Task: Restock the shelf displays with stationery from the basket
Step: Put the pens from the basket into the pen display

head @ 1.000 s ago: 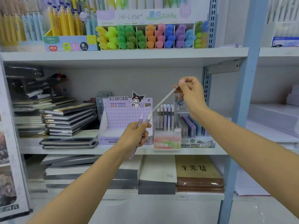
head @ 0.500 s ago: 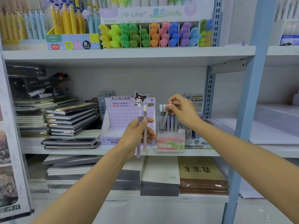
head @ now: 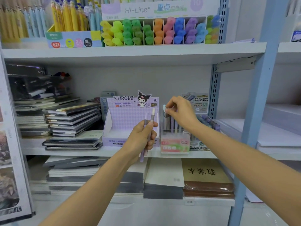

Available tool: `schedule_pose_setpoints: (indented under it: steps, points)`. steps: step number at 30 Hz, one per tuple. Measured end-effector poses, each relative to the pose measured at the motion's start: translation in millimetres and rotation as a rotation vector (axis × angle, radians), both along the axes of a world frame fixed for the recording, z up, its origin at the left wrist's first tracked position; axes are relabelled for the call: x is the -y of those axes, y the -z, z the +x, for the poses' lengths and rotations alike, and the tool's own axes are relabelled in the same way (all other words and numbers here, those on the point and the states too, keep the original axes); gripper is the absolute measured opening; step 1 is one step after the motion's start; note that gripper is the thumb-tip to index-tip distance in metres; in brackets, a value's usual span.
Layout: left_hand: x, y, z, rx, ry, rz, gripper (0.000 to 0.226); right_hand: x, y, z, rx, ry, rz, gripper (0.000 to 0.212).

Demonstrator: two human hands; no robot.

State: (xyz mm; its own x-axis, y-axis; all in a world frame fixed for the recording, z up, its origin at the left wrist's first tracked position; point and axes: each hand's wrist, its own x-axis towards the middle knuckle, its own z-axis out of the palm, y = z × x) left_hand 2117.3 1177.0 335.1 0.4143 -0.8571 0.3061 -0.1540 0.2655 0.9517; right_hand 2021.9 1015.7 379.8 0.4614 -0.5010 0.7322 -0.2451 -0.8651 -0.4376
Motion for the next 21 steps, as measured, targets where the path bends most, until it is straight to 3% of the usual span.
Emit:
schedule_pose_setpoints:
  steps: [5,10,12,17,21]
  points:
    - [-3,-1,-4,0.047,-0.027,-0.007,0.023,-3,-4,-6,-0.031,0.066,0.014,0.007]
    - [-2,-3,-13,0.055,-0.006,-0.014,0.026,-31,-8,-21,0.101,-0.442,0.369,0.014]
    - [-2,-4,-17,0.078,0.008,-0.002,0.027,-38,-3,-23,0.092,-0.528,0.435,0.015]
    - [-3,-9,-22,0.016,0.058,0.044,0.028,-37,-10,-34,0.187,-0.521,0.481,0.013]
    - [-2,-8,-14,-0.008,-0.062,0.115,0.031,-23,-26,-48,0.388,-0.431,0.457,0.009]
